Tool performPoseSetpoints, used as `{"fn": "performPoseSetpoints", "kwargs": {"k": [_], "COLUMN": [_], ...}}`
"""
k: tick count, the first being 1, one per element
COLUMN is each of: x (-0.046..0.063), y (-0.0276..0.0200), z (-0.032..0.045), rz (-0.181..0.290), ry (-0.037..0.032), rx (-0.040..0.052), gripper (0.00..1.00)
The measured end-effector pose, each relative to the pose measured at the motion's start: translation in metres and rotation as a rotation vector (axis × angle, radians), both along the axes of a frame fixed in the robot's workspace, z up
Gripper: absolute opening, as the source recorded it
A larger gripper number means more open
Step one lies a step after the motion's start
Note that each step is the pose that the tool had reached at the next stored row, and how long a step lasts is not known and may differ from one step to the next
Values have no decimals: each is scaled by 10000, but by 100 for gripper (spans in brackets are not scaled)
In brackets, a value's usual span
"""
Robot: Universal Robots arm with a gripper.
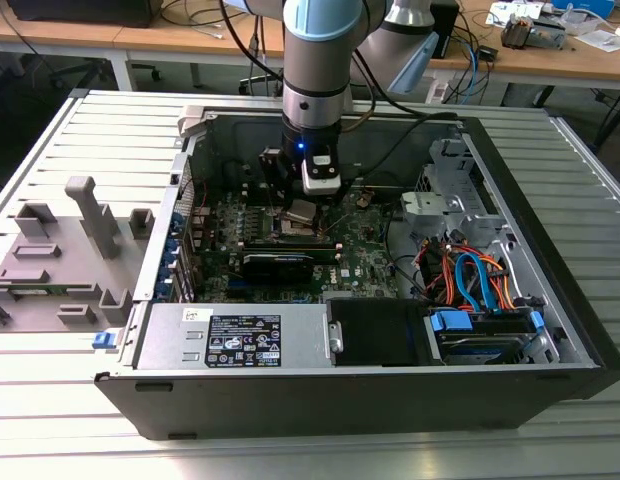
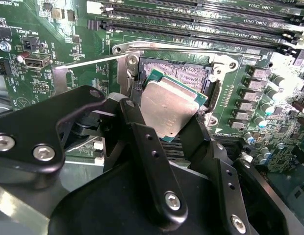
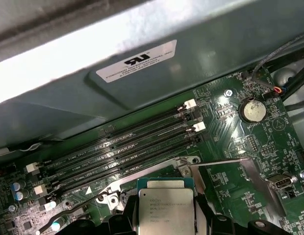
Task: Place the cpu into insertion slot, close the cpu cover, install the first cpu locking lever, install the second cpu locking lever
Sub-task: 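Place the cpu into insertion slot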
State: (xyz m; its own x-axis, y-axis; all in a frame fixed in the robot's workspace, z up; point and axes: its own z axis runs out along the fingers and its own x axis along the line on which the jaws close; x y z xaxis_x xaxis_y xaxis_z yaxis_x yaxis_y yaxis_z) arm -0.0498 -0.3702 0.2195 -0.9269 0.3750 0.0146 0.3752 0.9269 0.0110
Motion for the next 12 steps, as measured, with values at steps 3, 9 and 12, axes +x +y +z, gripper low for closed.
{"fn": "performPoseSetpoints", "kwargs": {"k": [3,9,12], "x": [0,0,0], "y": [0,0,0], "z": [0,0,0], "rz": [-73,-211,-296], "ry": [0,0,0], "rx": [0,-1,-1], "gripper": [55,55,55]}}
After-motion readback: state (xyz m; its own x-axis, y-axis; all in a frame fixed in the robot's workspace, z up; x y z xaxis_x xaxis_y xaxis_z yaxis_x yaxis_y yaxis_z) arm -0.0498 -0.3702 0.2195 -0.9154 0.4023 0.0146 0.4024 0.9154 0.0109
